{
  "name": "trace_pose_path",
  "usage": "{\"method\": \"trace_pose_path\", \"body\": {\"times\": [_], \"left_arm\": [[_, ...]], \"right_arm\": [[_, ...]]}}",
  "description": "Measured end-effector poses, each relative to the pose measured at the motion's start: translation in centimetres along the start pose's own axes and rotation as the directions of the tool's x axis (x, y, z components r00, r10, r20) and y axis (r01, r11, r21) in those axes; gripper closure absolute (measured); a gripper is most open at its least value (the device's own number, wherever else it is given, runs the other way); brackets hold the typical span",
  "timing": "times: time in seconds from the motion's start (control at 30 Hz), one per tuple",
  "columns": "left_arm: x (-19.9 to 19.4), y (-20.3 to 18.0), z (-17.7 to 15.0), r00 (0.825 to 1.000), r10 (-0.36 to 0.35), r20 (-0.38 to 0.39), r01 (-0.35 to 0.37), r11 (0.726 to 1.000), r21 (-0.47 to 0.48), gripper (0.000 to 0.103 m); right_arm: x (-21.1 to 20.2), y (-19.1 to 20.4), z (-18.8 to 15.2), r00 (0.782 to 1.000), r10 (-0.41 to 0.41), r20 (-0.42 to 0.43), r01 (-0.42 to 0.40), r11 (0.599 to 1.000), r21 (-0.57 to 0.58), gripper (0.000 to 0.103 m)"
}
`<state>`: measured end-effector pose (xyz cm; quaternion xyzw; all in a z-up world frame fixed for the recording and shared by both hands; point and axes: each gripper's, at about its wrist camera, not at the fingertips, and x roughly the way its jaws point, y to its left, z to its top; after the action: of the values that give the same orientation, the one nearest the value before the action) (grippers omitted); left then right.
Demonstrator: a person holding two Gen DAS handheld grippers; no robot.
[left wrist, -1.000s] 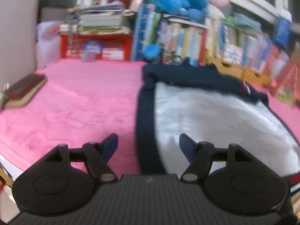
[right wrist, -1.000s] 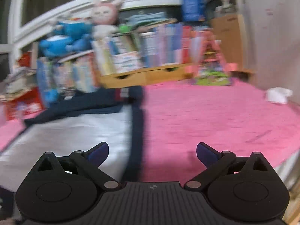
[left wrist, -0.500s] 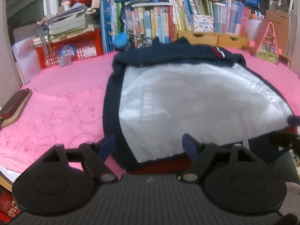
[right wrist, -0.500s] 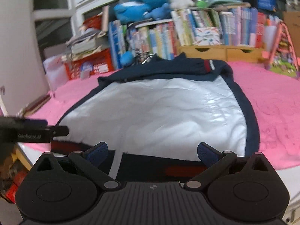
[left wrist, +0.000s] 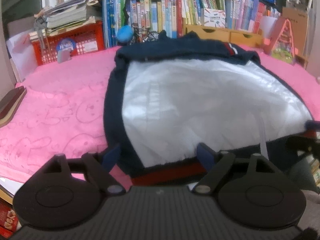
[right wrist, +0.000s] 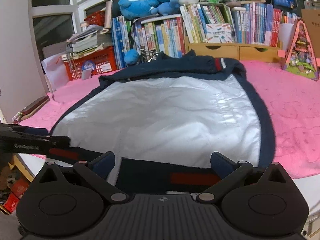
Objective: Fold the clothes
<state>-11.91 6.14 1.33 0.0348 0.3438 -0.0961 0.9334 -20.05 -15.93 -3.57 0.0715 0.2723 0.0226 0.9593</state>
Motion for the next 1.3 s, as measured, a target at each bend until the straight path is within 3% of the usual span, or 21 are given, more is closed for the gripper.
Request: {"method": "trace_pose_path", "body": {"times": [0.17, 0.23, 0.37, 0.47, 0.6, 0.67, 0.73, 0.77, 0.83, 0.87, 0.97, 1.0, 1.1, 1.3], "left_arm": [[-0.1, 4.4, -1.0, 0.990, -0.123, -0.074, 0.109, 0.979, -0.173, 0.019], [-0.1, 5.8, -1.4, 0.982, -0.163, -0.098, 0.136, 0.961, -0.242, 0.019], [0.4, 6.8, -2.0, 0.968, -0.217, -0.127, 0.174, 0.943, -0.285, 0.019], [2.0, 7.5, -2.3, 0.951, -0.287, -0.117, 0.230, 0.906, -0.357, 0.019], [4.0, 7.9, -2.7, 0.930, -0.359, -0.077, 0.290, 0.845, -0.449, 0.019], [4.5, 7.9, -2.8, 0.918, -0.391, -0.066, 0.317, 0.824, -0.470, 0.033], [4.3, 7.7, -2.8, 0.902, -0.428, -0.062, 0.348, 0.803, -0.484, 0.064], [3.9, 7.5, -2.7, 0.904, -0.422, -0.072, 0.342, 0.811, -0.474, 0.068], [2.4, 6.9, -1.8, 0.916, -0.393, -0.075, 0.327, 0.845, -0.423, 0.084], [1.6, 6.8, -1.2, 0.918, -0.393, -0.061, 0.337, 0.850, -0.405, 0.087], [0.0, 7.6, 1.4, 0.903, -0.429, 0.019, 0.401, 0.826, -0.396, 0.091], [-0.2, 7.8, 2.5, 0.899, -0.435, 0.045, 0.417, 0.822, -0.389, 0.091], [-0.2, 8.0, 6.0, 0.896, -0.430, 0.106, 0.439, 0.831, -0.341, 0.091], [3.4, 6.6, 11.0, 0.925, -0.358, 0.127, 0.379, 0.888, -0.261, 0.090]], "right_arm": [[-2.0, -4.0, -1.0, 0.997, -0.072, 0.034, 0.071, 0.997, 0.030, 0.000], [-2.6, -6.2, -1.8, 0.994, -0.103, 0.019, 0.101, 0.990, 0.094, 0.000], [-3.0, -9.9, -3.5, 0.989, -0.145, -0.007, 0.142, 0.960, 0.242, 0.000], [-2.0, -11.7, -4.1, 0.999, -0.050, -0.021, 0.054, 0.943, 0.328, 0.000], [0.5, -12.0, -4.0, 0.996, 0.076, -0.055, -0.051, 0.933, 0.356, 0.000], [1.8, -12.0, -3.9, 0.989, 0.129, -0.077, -0.093, 0.925, 0.369, 0.005], [2.6, -11.9, -3.8, 0.976, 0.195, -0.096, -0.141, 0.905, 0.400, 0.023], [2.6, -11.8, -3.7, 0.970, 0.221, -0.103, -0.160, 0.895, 0.416, 0.040], [2.1, -11.7, -3.2, 0.961, 0.254, -0.108, -0.184, 0.881, 0.436, 0.050], [1.6, -11.6, -2.8, 0.962, 0.254, -0.105, -0.185, 0.882, 0.433, 0.052], [-0.3, -11.6, -0.6, 0.962, 0.269, -0.052, -0.223, 0.879, 0.421, 0.065], [-0.8, -11.7, 0.3, 0.960, 0.277, -0.029, -0.240, 0.876, 0.417, 0.074], [-0.7, -12.0, 3.8, 0.954, 0.297, 0.032, -0.286, 0.875, 0.390, 0.079], [6.3, -12.4, 10.1, 0.960, 0.278, 0.030, -0.270, 0.897, 0.350, 0.080]]}}
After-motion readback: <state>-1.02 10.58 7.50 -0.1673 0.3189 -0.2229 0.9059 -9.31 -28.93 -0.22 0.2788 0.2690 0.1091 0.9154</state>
